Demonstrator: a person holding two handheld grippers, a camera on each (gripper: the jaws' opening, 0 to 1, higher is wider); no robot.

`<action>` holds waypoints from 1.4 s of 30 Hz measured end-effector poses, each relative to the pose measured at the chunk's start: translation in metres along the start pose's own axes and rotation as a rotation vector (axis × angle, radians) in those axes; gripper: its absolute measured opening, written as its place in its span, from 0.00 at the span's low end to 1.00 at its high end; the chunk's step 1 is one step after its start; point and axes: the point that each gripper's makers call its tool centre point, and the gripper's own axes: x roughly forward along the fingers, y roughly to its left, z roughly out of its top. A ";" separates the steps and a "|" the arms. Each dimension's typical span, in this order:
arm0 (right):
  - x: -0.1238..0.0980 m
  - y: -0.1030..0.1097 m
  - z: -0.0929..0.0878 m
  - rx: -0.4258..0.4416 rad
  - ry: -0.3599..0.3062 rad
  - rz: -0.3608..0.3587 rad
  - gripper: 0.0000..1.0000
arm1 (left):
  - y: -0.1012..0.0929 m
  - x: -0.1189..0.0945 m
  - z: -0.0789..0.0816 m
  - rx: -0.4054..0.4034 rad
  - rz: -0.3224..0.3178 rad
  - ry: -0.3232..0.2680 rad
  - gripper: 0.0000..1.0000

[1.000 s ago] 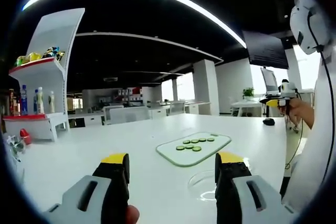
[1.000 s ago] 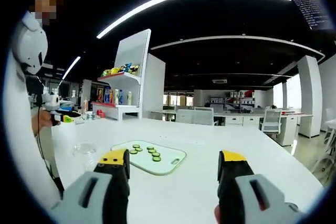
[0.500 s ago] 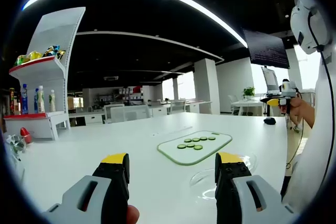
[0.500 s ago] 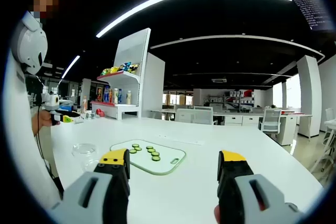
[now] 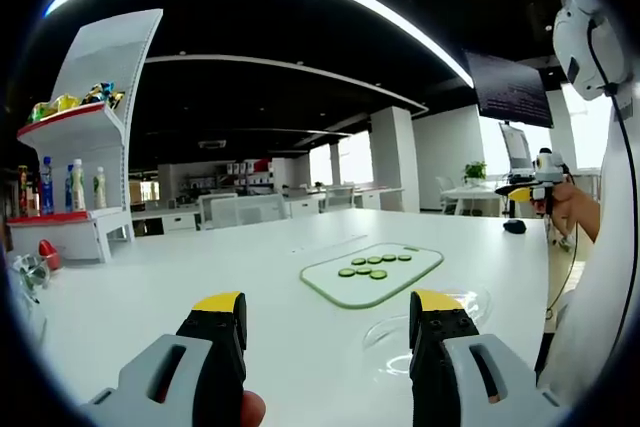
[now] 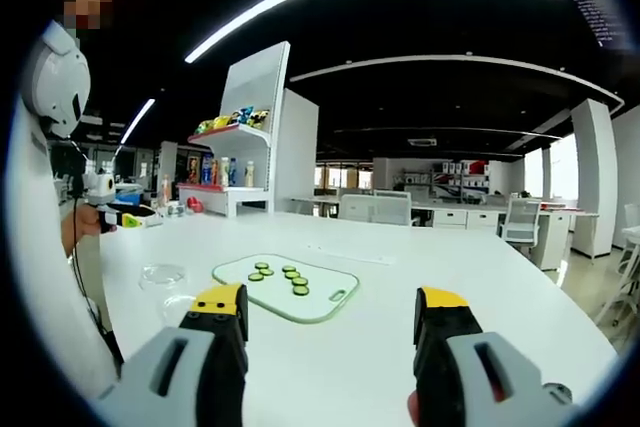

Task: Open the petri dish lid, add cucumber slices into the petri dish, and close the lid

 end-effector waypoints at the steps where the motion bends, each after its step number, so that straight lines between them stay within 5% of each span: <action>1: 0.001 0.000 0.000 -0.002 0.001 0.002 0.67 | 0.000 0.000 -0.001 -0.001 0.000 0.001 0.66; 21: 0.036 -0.003 0.022 0.020 0.097 -0.040 0.60 | -0.001 -0.001 -0.005 -0.006 -0.016 0.003 0.66; 31: 0.066 0.025 0.025 -0.063 0.177 0.016 0.60 | -0.002 -0.002 -0.005 0.002 -0.027 0.011 0.66; 42: 0.099 0.056 0.023 -0.045 0.202 0.070 0.59 | -0.002 -0.007 -0.008 0.005 -0.031 0.030 0.66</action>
